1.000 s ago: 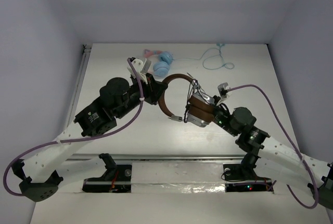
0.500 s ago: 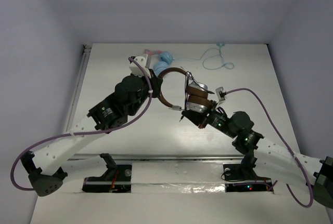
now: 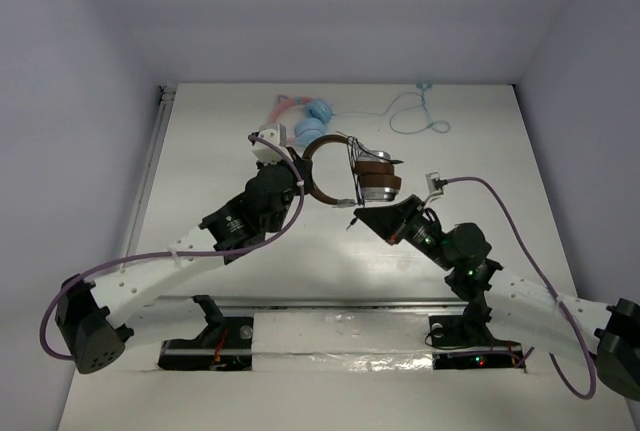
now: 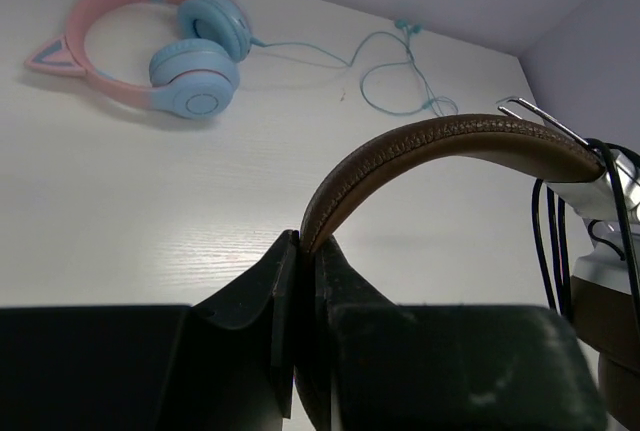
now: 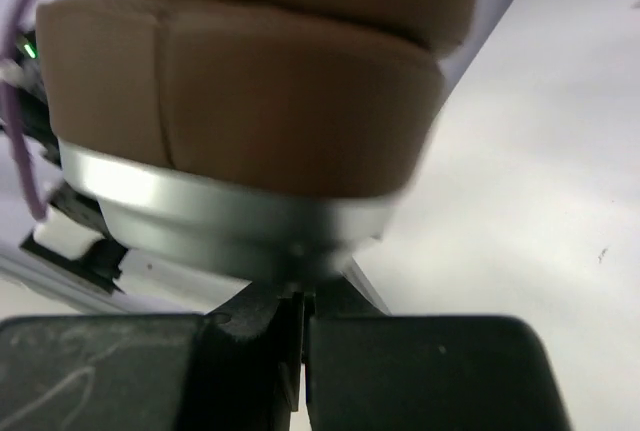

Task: Wrap the headphones

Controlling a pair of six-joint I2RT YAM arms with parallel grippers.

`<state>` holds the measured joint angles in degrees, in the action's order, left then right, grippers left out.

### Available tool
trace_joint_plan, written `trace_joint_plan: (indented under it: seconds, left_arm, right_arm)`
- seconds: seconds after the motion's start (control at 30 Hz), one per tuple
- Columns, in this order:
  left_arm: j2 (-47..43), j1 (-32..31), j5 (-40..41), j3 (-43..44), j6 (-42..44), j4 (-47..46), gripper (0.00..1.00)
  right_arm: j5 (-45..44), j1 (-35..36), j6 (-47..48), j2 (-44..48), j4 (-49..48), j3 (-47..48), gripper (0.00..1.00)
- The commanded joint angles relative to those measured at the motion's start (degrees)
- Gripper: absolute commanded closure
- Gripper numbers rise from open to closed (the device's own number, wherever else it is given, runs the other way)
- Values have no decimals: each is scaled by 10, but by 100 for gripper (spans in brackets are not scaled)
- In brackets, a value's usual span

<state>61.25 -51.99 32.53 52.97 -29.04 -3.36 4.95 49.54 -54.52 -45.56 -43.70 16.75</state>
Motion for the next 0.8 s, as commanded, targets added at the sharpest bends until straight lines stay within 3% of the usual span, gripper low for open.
trace_joint_plan:
  seconds: [0.0,0.4,0.77]
  left_arm:
    - [-23,13,80,-28,-73,-152,100]
    - [16,13,91,-130,-106,-217,100]
    - [74,-81,183,-139,-90,-234,100]
  right_arm:
    - [-13,5,-47,-8,-63,6,100]
    - [-187,5,-173,-29,-88,-24,100]
    - [-231,5,-262,-99,-172,-25,100]
